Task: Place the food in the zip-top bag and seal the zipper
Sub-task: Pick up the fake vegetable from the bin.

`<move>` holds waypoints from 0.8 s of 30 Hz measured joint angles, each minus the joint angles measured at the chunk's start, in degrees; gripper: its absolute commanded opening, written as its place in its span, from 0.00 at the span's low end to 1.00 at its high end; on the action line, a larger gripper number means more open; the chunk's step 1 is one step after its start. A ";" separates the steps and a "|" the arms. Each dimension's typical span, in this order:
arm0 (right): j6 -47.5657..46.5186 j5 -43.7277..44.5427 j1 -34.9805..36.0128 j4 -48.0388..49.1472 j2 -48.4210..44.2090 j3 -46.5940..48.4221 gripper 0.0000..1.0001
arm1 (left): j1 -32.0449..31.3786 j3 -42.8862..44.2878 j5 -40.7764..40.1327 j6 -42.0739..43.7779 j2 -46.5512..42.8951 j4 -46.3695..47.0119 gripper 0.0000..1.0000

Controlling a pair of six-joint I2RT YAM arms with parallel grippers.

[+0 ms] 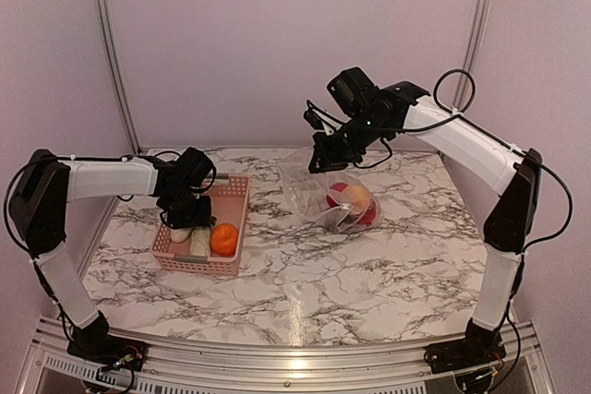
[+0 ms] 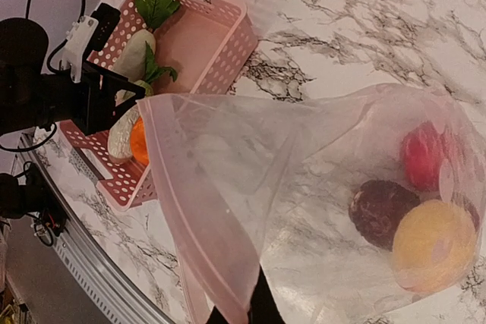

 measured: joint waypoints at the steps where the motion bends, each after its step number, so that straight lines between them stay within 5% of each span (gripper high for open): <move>1: 0.04 0.00 0.00 0.00 -0.02 -0.13 0.00 | 0.04 0.44 0.33 0.00 0.72 0.00 0.49; 13: 0.61 0.00 0.00 0.68 -2.49 -3.08 0.00 | 0.07 1.05 2.03 0.24 3.96 0.11 0.46; 24: 0.94 -0.13 0.00 1.51 -3.45 -4.81 0.00 | 0.07 2.40 1.88 1.55 4.79 -0.48 0.27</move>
